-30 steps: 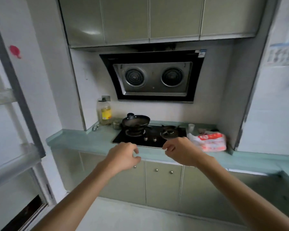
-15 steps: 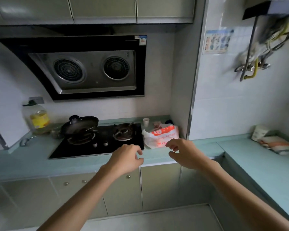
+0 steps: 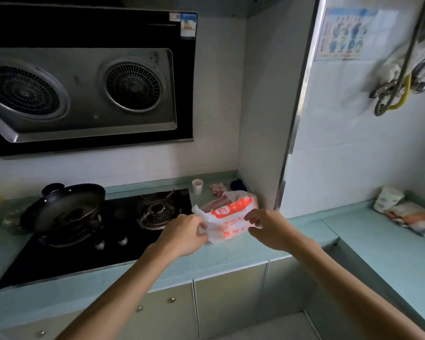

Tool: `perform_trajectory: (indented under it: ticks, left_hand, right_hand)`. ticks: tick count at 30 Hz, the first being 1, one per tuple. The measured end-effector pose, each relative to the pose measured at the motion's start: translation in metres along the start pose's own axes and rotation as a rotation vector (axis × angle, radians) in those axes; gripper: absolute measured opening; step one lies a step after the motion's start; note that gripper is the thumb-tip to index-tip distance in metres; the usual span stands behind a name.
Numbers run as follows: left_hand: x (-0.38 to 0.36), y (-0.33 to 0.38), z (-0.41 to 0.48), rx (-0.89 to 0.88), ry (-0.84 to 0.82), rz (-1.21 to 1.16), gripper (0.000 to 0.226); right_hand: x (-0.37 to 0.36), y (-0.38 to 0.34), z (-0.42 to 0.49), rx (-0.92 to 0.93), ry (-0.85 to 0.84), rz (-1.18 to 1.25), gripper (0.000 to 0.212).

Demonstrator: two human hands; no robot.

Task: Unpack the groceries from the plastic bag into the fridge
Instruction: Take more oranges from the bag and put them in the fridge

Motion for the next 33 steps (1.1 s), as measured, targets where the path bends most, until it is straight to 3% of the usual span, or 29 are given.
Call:
perform_trajectory:
  ticks: [13, 16, 19, 22, 27, 29, 33]
  left_hand:
    - [-0.082, -0.024, 0.187, -0.022, -0.088, -0.13, 0.035]
    - [-0.109, -0.019, 0.232, 0.004, -0.077, -0.185, 0.036]
    - [-0.143, -0.015, 0.271, 0.022, -0.126, -0.202, 0.04]
    - [-0.175, -0.011, 0.305, 0.022, -0.208, -0.192, 0.043]
    - [-0.215, -0.018, 0.322, 0.031, -0.315, -0.063, 0.029]
    - [-0.226, -0.023, 0.316, 0.026, -0.303, -0.058, 0.029]
    - [-0.237, -0.021, 0.31, -0.02, -0.256, -0.069, 0.03]
  right_hand:
    - [-0.061, 0.119, 0.166, -0.037, -0.111, 0.036, 0.036]
    - [-0.092, 0.158, 0.201, 0.035, -0.126, 0.024, 0.046]
    - [-0.128, 0.195, 0.228, 0.17, -0.222, -0.152, 0.065]
    - [-0.146, 0.226, 0.25, 0.291, -0.253, -0.255, 0.066]
    - [-0.16, 0.267, 0.255, 0.293, -0.233, -0.061, 0.068]
    - [-0.161, 0.278, 0.246, 0.259, -0.276, -0.04, 0.062]
    - [-0.159, 0.288, 0.235, 0.127, -0.363, 0.001, 0.032]
Point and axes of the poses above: each hand's wrist, its own z-axis towards the middle knuckle, its own x-axis out of the back of the hand, y = z × x, the point moved 1 cm from there along z, towards the middle knuckle, and after that the axes turned 11 degrees about x, right-handed, at the moved point
